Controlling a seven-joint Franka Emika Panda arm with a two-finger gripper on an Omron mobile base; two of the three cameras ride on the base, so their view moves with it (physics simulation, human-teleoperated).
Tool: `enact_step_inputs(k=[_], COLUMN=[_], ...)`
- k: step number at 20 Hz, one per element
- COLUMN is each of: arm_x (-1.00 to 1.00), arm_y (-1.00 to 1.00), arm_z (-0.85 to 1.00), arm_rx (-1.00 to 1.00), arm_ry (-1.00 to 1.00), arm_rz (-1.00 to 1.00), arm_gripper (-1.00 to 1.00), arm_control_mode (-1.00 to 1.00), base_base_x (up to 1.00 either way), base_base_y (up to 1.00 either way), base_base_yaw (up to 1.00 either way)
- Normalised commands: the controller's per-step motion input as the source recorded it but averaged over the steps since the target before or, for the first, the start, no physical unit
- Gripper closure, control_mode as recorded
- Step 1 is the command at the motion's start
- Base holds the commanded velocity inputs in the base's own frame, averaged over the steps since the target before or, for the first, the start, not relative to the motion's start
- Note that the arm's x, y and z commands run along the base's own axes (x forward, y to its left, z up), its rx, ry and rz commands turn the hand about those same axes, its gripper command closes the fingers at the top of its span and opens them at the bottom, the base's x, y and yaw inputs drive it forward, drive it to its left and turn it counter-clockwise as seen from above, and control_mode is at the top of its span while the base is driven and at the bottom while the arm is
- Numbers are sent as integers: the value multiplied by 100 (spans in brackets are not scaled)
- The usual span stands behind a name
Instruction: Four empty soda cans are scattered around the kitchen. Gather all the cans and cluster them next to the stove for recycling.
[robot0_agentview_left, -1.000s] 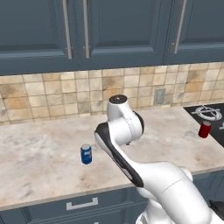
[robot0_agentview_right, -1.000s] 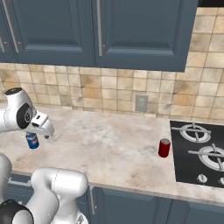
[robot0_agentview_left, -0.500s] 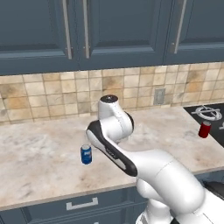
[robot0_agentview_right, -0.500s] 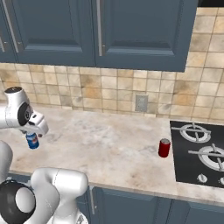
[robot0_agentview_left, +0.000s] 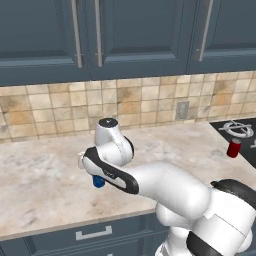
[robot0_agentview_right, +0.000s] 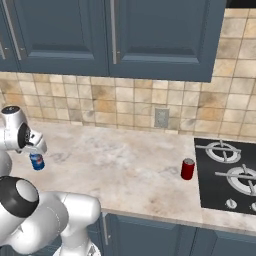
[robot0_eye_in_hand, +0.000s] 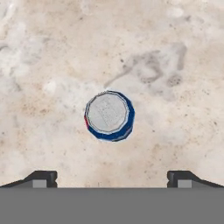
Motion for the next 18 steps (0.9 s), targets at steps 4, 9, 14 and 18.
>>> enact_step_inputs(k=[4, 9, 14, 18], arm_x=[15, 8, 17, 9], arm_y=[18, -21, -23, 13], arm_z=[26, -3, -38, -16], arm_rx=[0, 0, 0, 0], arm_ry=[0, 2, 3, 0], arm_rz=[0, 0, 0, 0], arm_gripper=[-100, -100, -100, -100], arm_control_mode=[-100, -100, -100, -100], base_base_x=[0, 0, 0, 0], base_base_y=[0, 0, 0, 0], base_base_yaw=[0, 0, 0, 0])
